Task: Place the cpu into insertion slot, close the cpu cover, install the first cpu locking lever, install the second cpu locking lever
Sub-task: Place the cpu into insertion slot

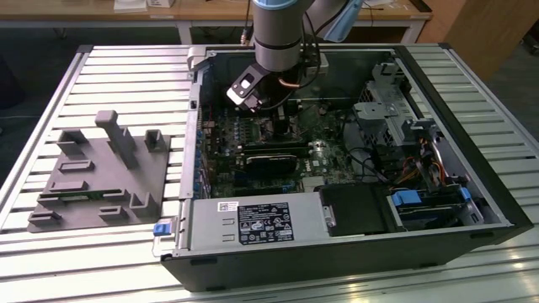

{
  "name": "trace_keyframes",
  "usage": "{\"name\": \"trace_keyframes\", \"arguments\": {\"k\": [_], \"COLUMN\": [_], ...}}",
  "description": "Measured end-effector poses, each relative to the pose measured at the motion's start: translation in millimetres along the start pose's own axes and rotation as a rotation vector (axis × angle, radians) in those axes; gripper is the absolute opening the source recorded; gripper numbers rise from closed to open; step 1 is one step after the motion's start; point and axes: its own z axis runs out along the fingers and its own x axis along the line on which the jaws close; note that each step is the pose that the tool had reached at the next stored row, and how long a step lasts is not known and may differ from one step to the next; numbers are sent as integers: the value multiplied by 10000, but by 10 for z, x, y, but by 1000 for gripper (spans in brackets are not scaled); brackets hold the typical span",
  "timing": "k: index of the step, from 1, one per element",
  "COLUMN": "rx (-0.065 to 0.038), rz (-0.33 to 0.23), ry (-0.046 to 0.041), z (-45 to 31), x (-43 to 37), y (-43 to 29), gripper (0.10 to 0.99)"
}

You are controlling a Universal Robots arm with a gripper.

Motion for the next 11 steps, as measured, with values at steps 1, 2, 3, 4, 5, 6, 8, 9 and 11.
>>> {"name": "trace_keyframes", "arguments": {"k": [1, 2, 3, 4, 5, 6, 8, 9, 11], "rx": [1, 0, -1, 0, 0, 0, 1, 1, 1], "rz": [7, 13, 18, 19, 20, 21, 22, 23, 22], "ry": [-1, -1, 0, -1, -2, -1, -4, -4, -3], "z": [1, 2, 5, 7, 9, 12, 16, 16, 17], "x": [0, 0, 0, 0, 0, 0, -1, -1, 0], "y": [0, 0, 0, 0, 0, -1, -1, -1, -1], "gripper": [537, 537, 537, 537, 537, 537, 537, 537, 537]}}
